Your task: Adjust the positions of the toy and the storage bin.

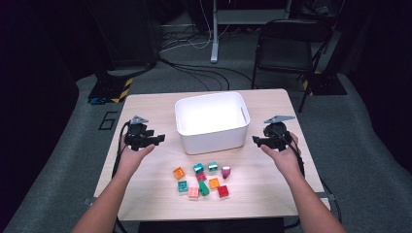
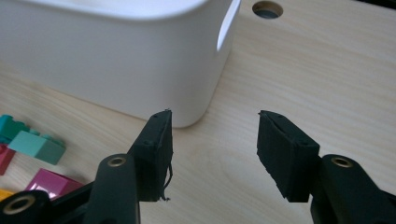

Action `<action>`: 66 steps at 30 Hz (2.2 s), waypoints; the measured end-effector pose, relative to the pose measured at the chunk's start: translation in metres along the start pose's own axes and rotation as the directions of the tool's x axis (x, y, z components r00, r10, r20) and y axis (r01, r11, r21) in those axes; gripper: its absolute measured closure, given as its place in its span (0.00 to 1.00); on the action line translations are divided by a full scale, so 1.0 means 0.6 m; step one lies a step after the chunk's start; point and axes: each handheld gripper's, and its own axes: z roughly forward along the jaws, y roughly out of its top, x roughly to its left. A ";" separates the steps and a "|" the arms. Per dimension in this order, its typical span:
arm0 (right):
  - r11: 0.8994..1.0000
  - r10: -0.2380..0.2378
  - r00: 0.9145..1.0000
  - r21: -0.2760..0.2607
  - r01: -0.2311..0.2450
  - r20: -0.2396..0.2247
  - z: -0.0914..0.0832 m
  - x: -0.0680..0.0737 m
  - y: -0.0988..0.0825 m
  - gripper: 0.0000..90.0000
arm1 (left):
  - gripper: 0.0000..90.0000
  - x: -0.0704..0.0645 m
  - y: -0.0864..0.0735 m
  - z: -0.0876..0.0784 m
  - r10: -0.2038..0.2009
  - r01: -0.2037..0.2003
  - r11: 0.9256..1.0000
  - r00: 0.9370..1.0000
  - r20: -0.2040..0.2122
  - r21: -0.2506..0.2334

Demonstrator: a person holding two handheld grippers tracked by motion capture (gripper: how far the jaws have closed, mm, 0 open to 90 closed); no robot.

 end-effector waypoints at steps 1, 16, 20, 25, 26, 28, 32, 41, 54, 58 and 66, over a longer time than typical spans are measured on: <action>1.000 0.005 1.000 0.001 -0.005 -0.003 -0.007 0.000 0.018 0.50 | 0.46 -0.004 0.014 -0.001 0.010 -0.010 1.000 1.000 0.009 0.005; 1.000 -0.004 1.000 0.004 0.004 -0.003 0.001 -0.011 0.109 0.45 | 0.41 -0.044 0.089 0.004 0.030 -0.030 1.000 0.999 0.039 0.008; 1.000 -0.012 1.000 0.009 0.012 -0.005 0.019 -0.004 0.117 0.45 | 0.41 -0.059 0.097 0.025 0.030 -0.032 0.999 0.998 0.062 0.038; 0.999 0.015 0.999 0.039 -0.013 -0.034 0.043 -0.002 0.110 0.44 | 0.41 -0.068 0.094 0.046 0.045 -0.052 0.995 0.996 0.073 0.089; 0.999 0.015 0.999 0.039 -0.013 -0.034 0.043 -0.002 0.110 0.44 | 0.41 -0.068 0.094 0.046 0.045 -0.052 0.995 0.996 0.073 0.089; 0.999 0.025 0.998 0.035 -0.022 -0.065 0.050 0.005 0.106 0.46 | 0.42 -0.066 0.089 0.052 0.046 -0.053 0.994 0.996 0.076 0.098; 0.999 0.006 0.996 0.038 -0.003 -0.084 0.052 0.019 0.106 0.45 | 0.44 -0.059 0.085 0.048 0.039 -0.047 0.995 0.996 0.086 0.087; 0.997 -0.056 0.994 0.048 0.061 -0.095 0.051 0.057 0.099 0.45 | 0.51 -0.039 0.066 0.036 0.056 -0.066 0.994 0.992 0.110 0.091; 0.991 -0.126 0.983 0.039 0.132 -0.131 0.042 0.102 0.085 0.45 | 0.51 -0.027 0.025 0.001 0.025 -0.033 0.998 0.991 0.133 0.057; 0.989 -0.134 0.982 0.042 0.141 -0.137 0.040 0.107 0.084 0.45 | 0.51 -0.029 0.016 -0.006 0.003 -0.010 0.999 0.991 0.137 0.050; 0.988 -0.139 0.980 0.043 0.146 -0.141 0.042 0.109 0.083 0.45 | 0.51 -0.030 0.010 -0.011 -0.016 0.009 0.999 0.990 0.141 0.049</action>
